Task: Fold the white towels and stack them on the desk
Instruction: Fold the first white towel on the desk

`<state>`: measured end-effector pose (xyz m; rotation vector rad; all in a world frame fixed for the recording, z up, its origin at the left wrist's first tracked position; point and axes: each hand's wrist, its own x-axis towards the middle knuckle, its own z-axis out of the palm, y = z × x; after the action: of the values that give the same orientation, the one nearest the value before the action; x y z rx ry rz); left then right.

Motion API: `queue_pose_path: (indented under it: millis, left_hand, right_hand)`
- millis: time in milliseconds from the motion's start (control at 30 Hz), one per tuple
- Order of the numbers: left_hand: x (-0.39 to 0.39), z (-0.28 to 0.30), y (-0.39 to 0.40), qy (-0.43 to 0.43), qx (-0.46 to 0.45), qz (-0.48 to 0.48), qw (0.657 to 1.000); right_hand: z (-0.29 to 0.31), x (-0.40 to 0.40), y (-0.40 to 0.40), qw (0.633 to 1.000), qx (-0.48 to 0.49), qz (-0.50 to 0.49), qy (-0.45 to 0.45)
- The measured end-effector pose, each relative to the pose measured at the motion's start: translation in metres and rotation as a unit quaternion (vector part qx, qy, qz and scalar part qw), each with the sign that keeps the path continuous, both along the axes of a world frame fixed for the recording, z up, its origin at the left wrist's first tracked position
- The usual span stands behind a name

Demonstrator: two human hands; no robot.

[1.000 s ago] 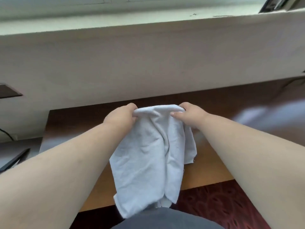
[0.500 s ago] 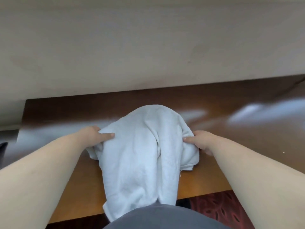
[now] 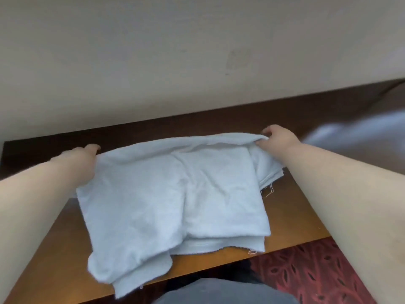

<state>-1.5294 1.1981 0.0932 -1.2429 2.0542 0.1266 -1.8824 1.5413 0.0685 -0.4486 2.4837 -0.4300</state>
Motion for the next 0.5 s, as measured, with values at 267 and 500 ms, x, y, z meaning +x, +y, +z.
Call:
queue_pose_path:
  millis: [267,500]
  left_hand:
    - [-0.154,0.012,0.169,0.309,0.093,-0.248,0.914]
    - [-0.211,-0.012,0.29,0.252,0.147,-0.435,0.852]
  right_hand:
    - [-0.017,0.015,0.049,0.962,-0.074,-0.2,-0.171]
    - [-0.029,0.007,0.049,0.955,-0.175,-0.166,-0.172]
